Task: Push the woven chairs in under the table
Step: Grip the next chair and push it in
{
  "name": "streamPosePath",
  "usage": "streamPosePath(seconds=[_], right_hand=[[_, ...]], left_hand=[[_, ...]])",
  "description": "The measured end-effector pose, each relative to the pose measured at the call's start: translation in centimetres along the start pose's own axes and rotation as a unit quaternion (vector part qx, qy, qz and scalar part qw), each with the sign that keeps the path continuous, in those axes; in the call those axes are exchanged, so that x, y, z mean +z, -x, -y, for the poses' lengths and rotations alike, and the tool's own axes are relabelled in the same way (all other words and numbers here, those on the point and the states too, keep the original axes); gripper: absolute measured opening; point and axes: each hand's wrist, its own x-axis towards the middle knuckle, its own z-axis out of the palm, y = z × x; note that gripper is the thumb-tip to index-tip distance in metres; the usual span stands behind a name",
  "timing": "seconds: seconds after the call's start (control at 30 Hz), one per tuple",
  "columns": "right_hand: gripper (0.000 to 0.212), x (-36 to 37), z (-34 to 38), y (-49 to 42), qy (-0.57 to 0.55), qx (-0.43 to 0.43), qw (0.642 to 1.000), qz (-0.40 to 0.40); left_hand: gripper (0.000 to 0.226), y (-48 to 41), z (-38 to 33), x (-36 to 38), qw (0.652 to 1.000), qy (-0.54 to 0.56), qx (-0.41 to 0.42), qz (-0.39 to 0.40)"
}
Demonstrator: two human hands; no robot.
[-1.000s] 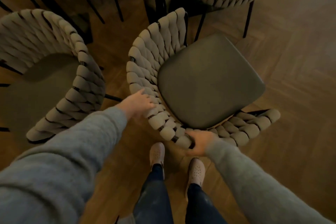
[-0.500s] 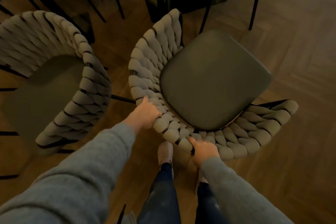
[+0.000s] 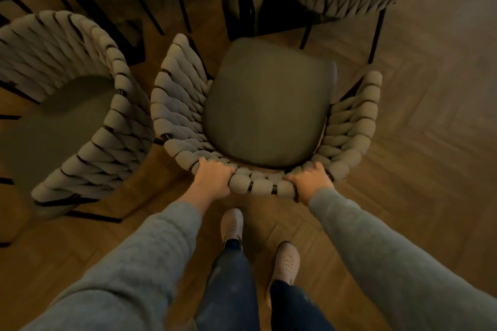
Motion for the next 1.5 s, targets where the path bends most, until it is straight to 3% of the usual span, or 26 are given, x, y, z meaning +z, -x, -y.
streamPosePath(seconds=[0.17,0.3,0.43,0.53,0.93,1.2,1.5], right_hand=[[0.034,-3.7,-3.7,-5.6,0.035,0.020,0.999,-0.008],[0.037,-7.5,-6.3,-10.7,0.060,0.015,0.998,-0.017],[0.045,-11.9,-8.0,-15.0,0.100,-0.002,0.995,0.000],[0.046,-14.1,-9.3,-17.3,0.134,-0.011,0.991,0.019],[0.053,-21.8,-15.7,-24.7,0.196,-0.005,0.980,0.036],[0.062,-25.5,-16.7,-29.5,0.165,-0.074,0.982,0.044],[0.040,-29.3,-15.0,-33.5,0.156,-0.104,0.982,0.021]], left_hand=[[0.032,-3.7,0.1,-2.2,0.996,0.081,-0.025,-0.031],[0.033,-7.1,3.8,-3.7,0.988,0.135,0.036,-0.064],[0.061,-9.5,9.0,-4.5,0.993,0.072,0.085,-0.028],[0.070,-10.8,11.4,-5.2,0.996,0.048,0.073,0.021],[0.050,-18.3,12.3,-12.1,0.984,0.144,0.098,-0.039],[0.058,-23.2,17.4,-15.1,0.990,0.106,0.094,-0.011],[0.057,-26.1,22.6,-17.6,0.994,0.093,0.062,0.010]])
